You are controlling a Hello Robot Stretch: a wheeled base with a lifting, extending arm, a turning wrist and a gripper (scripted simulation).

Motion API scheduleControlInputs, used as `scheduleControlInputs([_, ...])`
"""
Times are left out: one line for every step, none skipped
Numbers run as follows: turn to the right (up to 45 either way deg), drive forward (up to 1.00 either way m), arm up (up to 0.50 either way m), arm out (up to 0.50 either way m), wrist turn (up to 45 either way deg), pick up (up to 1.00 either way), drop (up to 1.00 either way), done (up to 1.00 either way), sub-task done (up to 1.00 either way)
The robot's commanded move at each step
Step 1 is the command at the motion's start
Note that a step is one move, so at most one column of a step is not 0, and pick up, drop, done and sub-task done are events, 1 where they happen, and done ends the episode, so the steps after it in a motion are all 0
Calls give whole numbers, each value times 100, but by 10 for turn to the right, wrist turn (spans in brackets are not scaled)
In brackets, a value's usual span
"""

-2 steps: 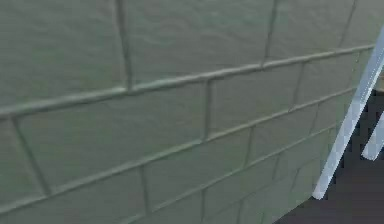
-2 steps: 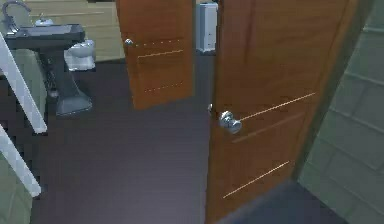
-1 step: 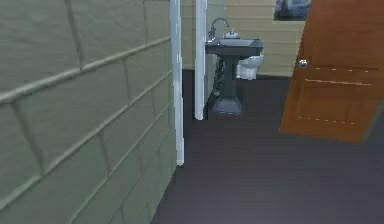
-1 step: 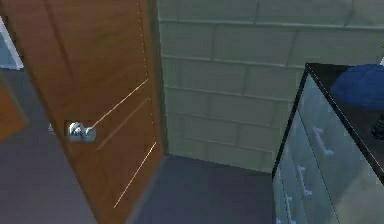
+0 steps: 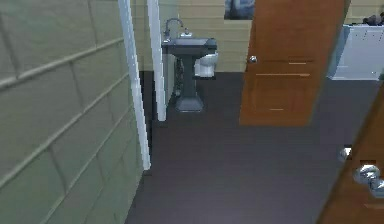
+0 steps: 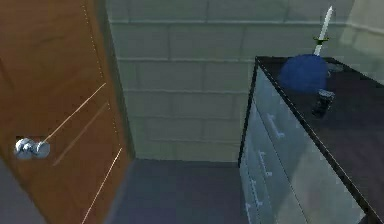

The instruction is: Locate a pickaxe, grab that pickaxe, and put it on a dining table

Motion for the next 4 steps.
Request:
scheduleControlInputs([0,100,0,0,0,0,0,0,0])
scheduleControlInputs([150,0,0,0,0,0,0,0,0])
scheduleControlInputs([0,20,0,0,0,0,0,0,0])
scheduleControlInputs([-270,0,0,0,0,0,0,0,0])
